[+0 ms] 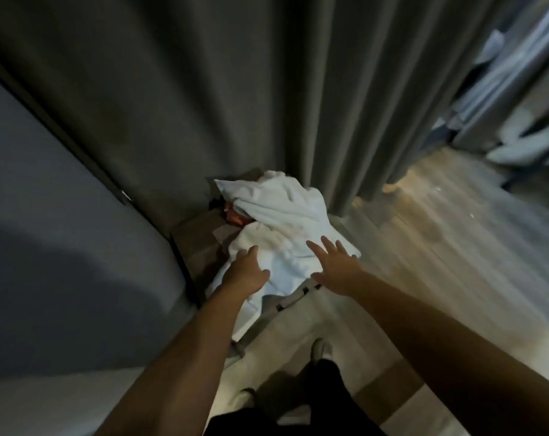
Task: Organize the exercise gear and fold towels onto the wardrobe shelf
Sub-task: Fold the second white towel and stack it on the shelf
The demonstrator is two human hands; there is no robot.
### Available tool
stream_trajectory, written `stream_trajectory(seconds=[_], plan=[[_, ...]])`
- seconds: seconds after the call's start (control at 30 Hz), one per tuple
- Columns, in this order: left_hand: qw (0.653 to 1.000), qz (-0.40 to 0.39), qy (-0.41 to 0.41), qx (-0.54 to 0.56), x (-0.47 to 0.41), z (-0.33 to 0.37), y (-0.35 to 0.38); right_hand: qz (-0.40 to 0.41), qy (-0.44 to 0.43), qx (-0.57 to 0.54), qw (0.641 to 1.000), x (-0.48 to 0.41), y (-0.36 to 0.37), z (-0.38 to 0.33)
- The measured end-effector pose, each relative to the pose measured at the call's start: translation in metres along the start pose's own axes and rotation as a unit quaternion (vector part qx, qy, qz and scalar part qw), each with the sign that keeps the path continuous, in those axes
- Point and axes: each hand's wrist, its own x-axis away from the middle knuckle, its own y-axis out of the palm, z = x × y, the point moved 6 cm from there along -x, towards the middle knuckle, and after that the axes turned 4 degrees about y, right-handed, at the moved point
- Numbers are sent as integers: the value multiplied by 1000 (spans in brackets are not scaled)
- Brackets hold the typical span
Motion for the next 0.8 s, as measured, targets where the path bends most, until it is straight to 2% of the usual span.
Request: stream_trajectory(seconds=[0.23, 0.37, 0.47, 0.6, 0.73, 0.8], plan=[[989, 70, -120, 49, -60, -5, 8, -47, -116, 99, 987, -119, -43, 0], [985, 116, -124, 9, -76, -16, 12, -55, -141, 76, 986, -163, -37, -17], [977, 139, -147, 60, -89, -24, 16, -12, -161, 60, 985, -185, -31, -25], [972, 171, -155, 36, -108, -28, 21, 75, -209, 103, 970, -206, -27, -23], [956, 213, -177, 98, -105, -29, 26, 25, -225, 57, 972, -218, -29, -19], [947, 242, -161, 134, -94, -21, 20, 12, -243, 11, 970, -208, -40, -22]])
